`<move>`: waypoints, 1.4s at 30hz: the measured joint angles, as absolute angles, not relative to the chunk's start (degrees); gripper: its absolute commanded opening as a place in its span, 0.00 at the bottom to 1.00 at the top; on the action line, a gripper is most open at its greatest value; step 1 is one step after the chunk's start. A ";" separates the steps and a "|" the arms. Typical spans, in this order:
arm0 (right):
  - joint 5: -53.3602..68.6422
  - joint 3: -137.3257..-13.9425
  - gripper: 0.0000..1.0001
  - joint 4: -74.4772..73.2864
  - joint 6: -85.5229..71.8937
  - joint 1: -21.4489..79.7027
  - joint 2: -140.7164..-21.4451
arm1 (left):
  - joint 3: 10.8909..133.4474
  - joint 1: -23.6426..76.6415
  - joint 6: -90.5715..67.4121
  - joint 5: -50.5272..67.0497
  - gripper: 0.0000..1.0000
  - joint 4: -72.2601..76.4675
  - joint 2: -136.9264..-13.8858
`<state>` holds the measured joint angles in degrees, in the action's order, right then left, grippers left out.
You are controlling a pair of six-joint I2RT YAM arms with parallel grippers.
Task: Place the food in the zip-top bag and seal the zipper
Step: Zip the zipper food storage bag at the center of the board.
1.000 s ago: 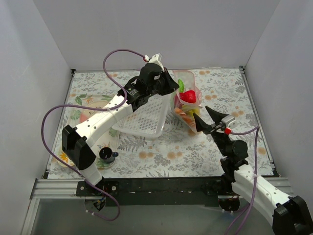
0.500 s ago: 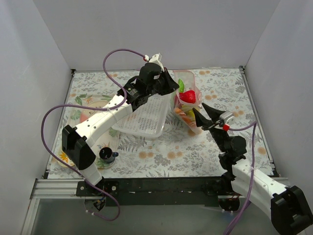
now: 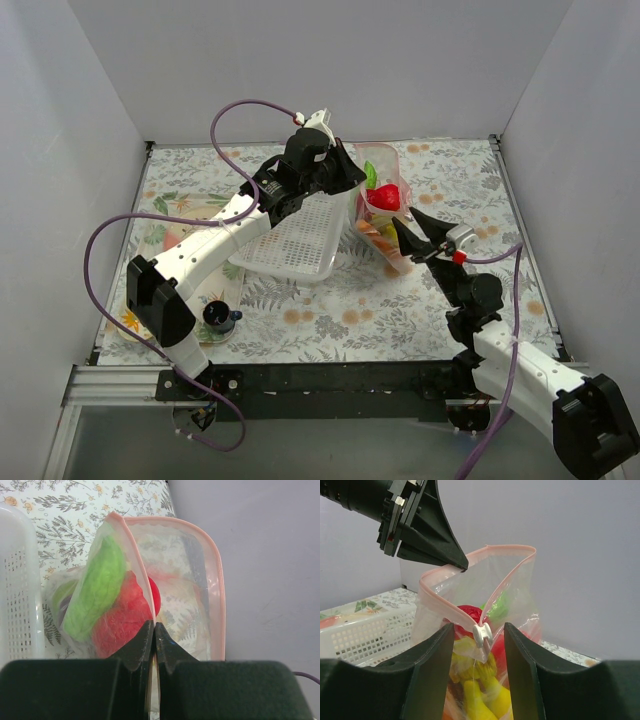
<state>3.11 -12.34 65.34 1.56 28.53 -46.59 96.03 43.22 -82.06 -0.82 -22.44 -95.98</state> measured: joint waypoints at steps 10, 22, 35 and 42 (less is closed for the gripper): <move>2.48 -11.40 0.53 66.26 1.48 28.53 -47.86 | 96.05 43.22 -82.04 -0.82 0.00 -22.50 -95.98; 1.48 -11.14 0.51 68.10 1.26 28.53 -50.06 | 96.07 43.18 -82.04 -0.82 0.00 -22.52 -95.98; -0.14 -10.61 0.01 68.03 0.67 28.56 -49.45 | 96.16 42.48 -82.21 0.30 0.08 -22.79 -95.98; 0.10 -12.21 0.01 62.52 1.08 28.58 -47.29 | 102.10 42.11 -85.80 -0.69 0.61 -30.68 -96.33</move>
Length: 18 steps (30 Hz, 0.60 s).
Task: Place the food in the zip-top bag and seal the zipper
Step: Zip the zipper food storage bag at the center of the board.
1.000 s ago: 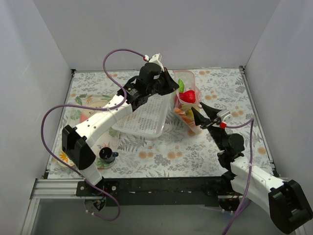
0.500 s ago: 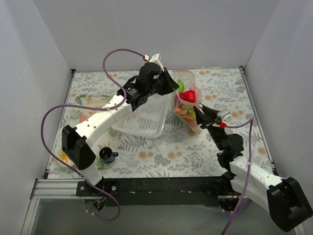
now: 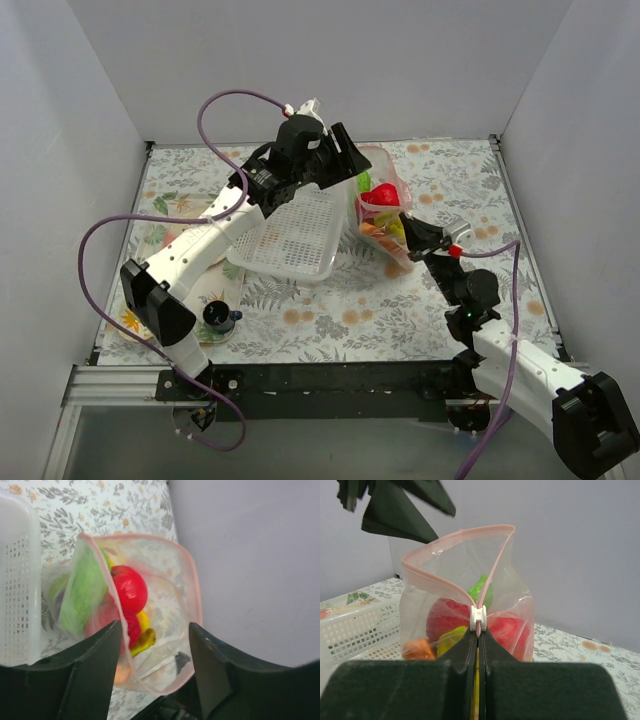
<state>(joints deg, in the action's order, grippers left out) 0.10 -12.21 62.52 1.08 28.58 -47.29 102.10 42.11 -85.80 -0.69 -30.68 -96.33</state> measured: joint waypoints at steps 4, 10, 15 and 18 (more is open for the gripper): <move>0.12 -14.11 0.01 59.55 1.87 28.60 -47.31 | 104.71 42.04 -88.12 -1.41 0.59 -33.36 -94.83; -1.06 -15.99 0.01 55.18 4.78 29.08 -47.09 | 102.21 42.85 -94.89 1.17 0.56 -36.07 -91.44; -2.46 -17.28 0.01 51.79 8.34 30.26 -46.28 | 101.01 49.17 -101.25 2.42 0.56 -36.69 -93.08; -3.22 -17.67 0.01 49.95 10.28 30.65 -45.80 | 103.33 52.82 -103.94 2.42 0.50 -37.32 -96.23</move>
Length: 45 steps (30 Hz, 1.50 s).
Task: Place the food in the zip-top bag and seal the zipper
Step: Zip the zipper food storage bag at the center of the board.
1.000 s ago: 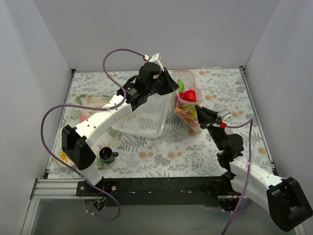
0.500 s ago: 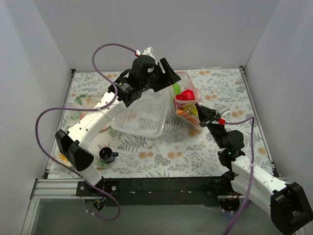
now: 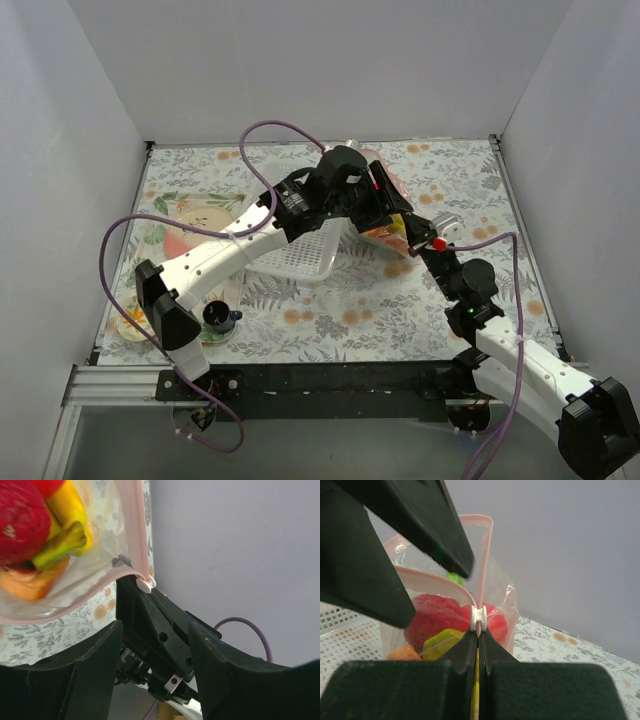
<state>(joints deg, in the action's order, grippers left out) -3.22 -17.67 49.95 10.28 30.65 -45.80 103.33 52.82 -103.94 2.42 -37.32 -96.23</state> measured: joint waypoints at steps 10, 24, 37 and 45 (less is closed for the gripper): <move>-4.34 -19.68 0.01 45.04 16.45 32.10 -44.64 | 109.89 54.59 -110.37 -1.37 0.38 -39.72 -103.81; -4.54 -20.91 0.01 42.78 20.05 32.34 -44.77 | 114.67 54.48 -112.51 -3.88 0.31 -41.82 -106.91; -5.76 -21.34 0.01 41.15 21.47 32.69 -45.60 | 112.14 54.19 -113.21 -4.14 0.07 -40.62 -106.69; -6.85 -21.74 0.01 38.76 22.68 33.52 -45.25 | 109.73 52.80 -113.73 -2.76 0.00 -39.09 -106.00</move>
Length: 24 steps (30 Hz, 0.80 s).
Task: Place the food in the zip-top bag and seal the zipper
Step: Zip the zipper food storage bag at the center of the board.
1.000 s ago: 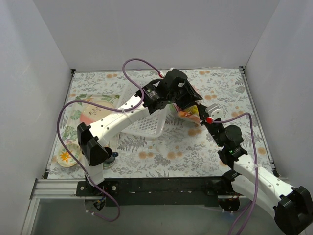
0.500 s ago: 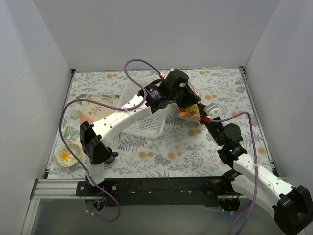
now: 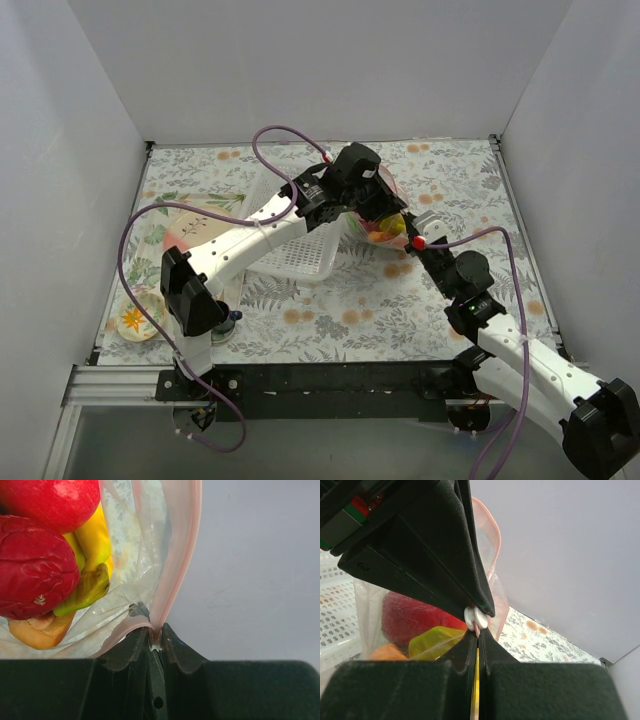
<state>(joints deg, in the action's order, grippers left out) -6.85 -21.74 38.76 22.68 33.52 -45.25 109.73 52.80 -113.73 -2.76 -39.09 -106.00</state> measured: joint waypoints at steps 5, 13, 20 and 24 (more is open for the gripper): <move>-7.44 -21.78 0.01 36.58 22.87 33.89 -43.51 | 109.23 51.79 -113.91 0.38 0.00 -38.70 -105.86; -8.12 -22.37 0.01 33.91 22.85 34.15 -40.49 | 111.77 49.47 -113.34 4.38 0.00 -39.99 -106.52; -9.32 -23.31 0.01 30.81 22.48 34.13 -37.98 | 117.14 46.39 -111.61 7.77 0.00 -42.04 -109.93; -10.31 -23.94 0.01 28.08 22.22 34.13 -35.97 | 120.60 44.69 -110.45 9.69 0.00 -42.50 -112.86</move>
